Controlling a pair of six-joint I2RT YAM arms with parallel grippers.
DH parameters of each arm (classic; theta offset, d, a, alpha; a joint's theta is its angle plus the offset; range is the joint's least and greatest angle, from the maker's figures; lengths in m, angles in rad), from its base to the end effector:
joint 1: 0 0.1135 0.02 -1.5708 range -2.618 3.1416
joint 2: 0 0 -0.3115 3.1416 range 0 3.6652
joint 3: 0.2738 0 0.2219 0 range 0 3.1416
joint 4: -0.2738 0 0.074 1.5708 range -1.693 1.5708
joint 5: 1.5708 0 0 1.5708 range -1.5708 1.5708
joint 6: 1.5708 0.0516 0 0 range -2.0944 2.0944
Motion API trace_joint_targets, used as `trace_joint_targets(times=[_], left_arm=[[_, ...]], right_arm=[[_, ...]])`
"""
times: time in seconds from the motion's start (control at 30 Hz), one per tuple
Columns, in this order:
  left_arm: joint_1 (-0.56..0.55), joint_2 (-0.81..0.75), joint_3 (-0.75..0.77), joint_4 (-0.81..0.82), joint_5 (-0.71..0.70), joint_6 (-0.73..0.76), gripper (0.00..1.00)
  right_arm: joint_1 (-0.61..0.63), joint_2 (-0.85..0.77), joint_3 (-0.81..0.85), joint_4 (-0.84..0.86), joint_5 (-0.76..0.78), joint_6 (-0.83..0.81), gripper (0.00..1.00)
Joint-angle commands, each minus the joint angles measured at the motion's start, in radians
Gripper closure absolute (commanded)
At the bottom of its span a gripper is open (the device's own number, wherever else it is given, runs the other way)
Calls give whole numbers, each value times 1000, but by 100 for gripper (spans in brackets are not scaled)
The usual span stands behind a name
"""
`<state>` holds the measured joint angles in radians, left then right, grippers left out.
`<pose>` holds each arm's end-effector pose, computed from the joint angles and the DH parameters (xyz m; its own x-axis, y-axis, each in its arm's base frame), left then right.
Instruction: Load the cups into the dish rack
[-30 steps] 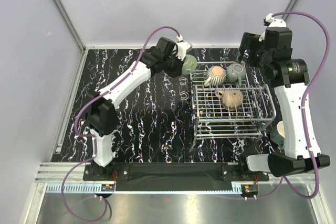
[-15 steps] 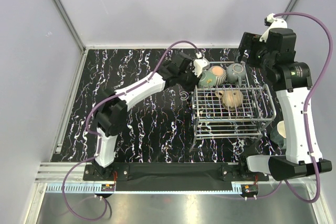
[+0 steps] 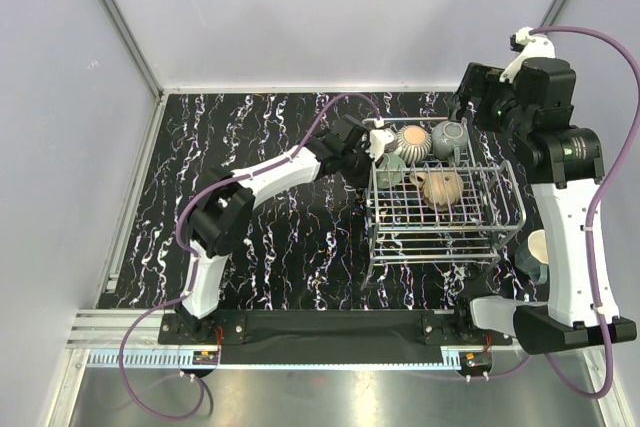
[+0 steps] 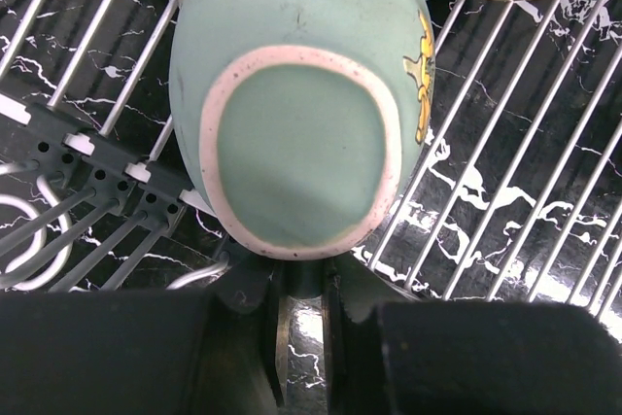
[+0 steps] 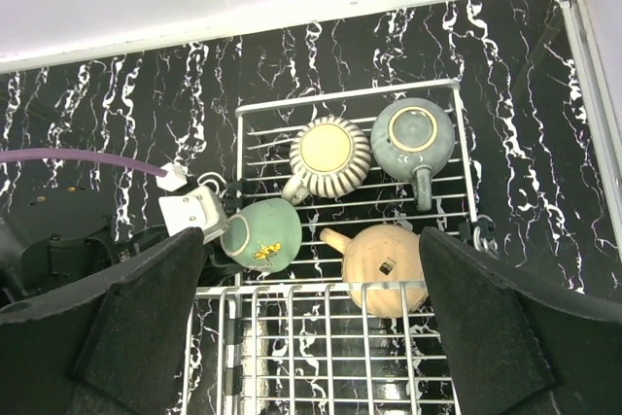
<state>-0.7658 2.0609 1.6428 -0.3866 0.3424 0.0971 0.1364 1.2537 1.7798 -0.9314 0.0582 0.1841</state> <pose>0.3277 -0.3391 0.2681 -0.4374 0.5473 -0.7135 0.8672 0.4668 -0.1736 0.1914 0.0232 0.5191 -0.3992 0.1297 -0.9077 -0.0099 0.9893 0.1457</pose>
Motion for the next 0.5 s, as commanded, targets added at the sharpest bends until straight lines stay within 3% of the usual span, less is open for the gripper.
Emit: trace_joint_targets(times=[0.0,0.47], left_arm=[[-10,1,26,81,47,16,100],[-52,67,84,-1,-32,33,100]], right_arm=[[-4,-37,-2,42,-27,6,0],[-3,-57,-57,80,-34,8,0]])
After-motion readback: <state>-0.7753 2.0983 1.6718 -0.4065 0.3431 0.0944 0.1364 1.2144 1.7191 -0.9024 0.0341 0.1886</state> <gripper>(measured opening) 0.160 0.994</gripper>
